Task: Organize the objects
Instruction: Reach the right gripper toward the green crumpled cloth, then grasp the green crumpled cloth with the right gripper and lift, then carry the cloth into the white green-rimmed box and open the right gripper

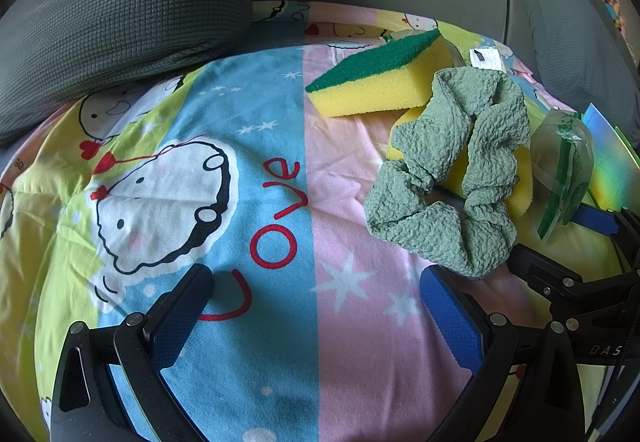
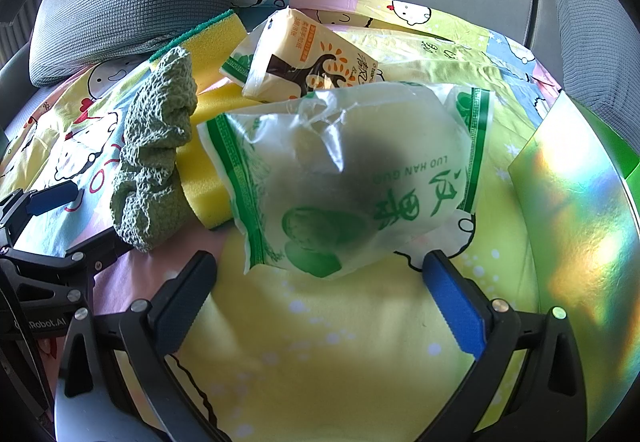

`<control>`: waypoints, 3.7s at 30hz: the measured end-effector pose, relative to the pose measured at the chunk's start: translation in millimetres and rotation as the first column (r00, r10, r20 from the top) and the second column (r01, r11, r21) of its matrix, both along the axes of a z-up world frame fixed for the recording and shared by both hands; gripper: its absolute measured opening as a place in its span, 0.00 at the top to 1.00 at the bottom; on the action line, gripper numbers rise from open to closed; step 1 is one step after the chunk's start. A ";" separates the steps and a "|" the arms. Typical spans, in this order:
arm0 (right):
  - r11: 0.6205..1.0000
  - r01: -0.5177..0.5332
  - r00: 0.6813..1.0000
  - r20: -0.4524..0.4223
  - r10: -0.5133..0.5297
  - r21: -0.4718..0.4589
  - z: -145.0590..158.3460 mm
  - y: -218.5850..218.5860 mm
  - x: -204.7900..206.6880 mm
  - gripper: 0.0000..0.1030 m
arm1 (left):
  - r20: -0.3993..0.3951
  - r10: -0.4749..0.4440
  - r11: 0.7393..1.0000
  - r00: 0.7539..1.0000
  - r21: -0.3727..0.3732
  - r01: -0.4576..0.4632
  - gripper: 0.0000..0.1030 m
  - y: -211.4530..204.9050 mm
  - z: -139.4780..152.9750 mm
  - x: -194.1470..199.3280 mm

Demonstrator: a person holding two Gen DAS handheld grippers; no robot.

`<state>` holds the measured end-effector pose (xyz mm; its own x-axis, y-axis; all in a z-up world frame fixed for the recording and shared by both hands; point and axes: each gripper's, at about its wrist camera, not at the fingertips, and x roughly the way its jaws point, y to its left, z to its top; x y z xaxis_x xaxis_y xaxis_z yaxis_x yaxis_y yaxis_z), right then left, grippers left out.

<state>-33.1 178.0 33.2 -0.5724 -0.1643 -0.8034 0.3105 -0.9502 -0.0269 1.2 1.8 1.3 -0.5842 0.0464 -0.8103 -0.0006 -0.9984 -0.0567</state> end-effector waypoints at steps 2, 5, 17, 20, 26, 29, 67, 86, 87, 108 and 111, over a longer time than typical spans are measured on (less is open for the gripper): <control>1.000 0.000 1.000 0.000 0.000 0.000 0.1 -0.1 0.0 0.01 | 0.000 0.000 1.000 1.000 0.001 0.000 0.00 -0.1 0.0 0.0; 1.000 0.000 1.000 0.000 0.000 0.000 0.2 -0.3 0.0 0.01 | 0.000 0.000 1.000 1.000 0.000 0.000 0.00 0.0 0.0 0.0; 1.000 0.005 1.000 0.001 -0.005 0.005 -3.5 2.1 -2.0 0.01 | 0.002 0.000 1.000 1.000 -0.001 0.000 0.00 1.5 2.3 1.1; 1.000 0.007 1.000 0.002 -0.007 0.003 -3.7 5.6 -2.0 0.01 | 0.005 0.000 1.000 1.000 0.004 0.000 0.00 1.9 2.3 3.2; 0.999 0.053 0.998 0.029 -0.052 -0.008 2.6 10.8 2.2 0.12 | 0.034 -0.011 0.999 0.999 0.044 0.009 0.00 -7.9 3.0 4.1; 0.991 0.059 0.996 0.067 -0.051 -0.117 16.4 22.3 10.7 0.17 | 0.038 -0.025 0.989 0.999 0.146 0.019 0.00 -13.6 10.5 8.3; 0.869 0.073 0.981 0.191 0.026 -0.489 47.6 -34.5 -35.9 0.85 | -0.068 -0.037 0.924 0.997 0.376 0.060 0.70 11.1 58.6 -12.2; 0.727 0.111 0.971 -0.084 -0.226 -0.677 130.9 104.8 34.8 0.84 | -0.260 -0.318 0.885 0.912 0.264 0.384 0.70 137.6 148.6 -3.9; 0.719 0.124 0.965 -0.085 -0.248 -0.684 131.3 113.7 38.0 0.84 | -0.261 -0.335 0.880 0.905 0.257 0.400 0.70 146.4 149.2 -4.3; 0.537 0.399 0.844 0.070 -0.531 -0.743 93.7 230.8 73.7 0.83 | -0.159 -0.574 0.761 0.803 0.259 0.595 0.70 264.1 123.8 -1.3; 0.515 0.439 0.823 0.098 -0.560 -0.737 87.9 240.1 76.7 0.83 | -0.146 -0.586 0.754 0.797 0.261 0.602 0.70 270.8 119.8 -0.1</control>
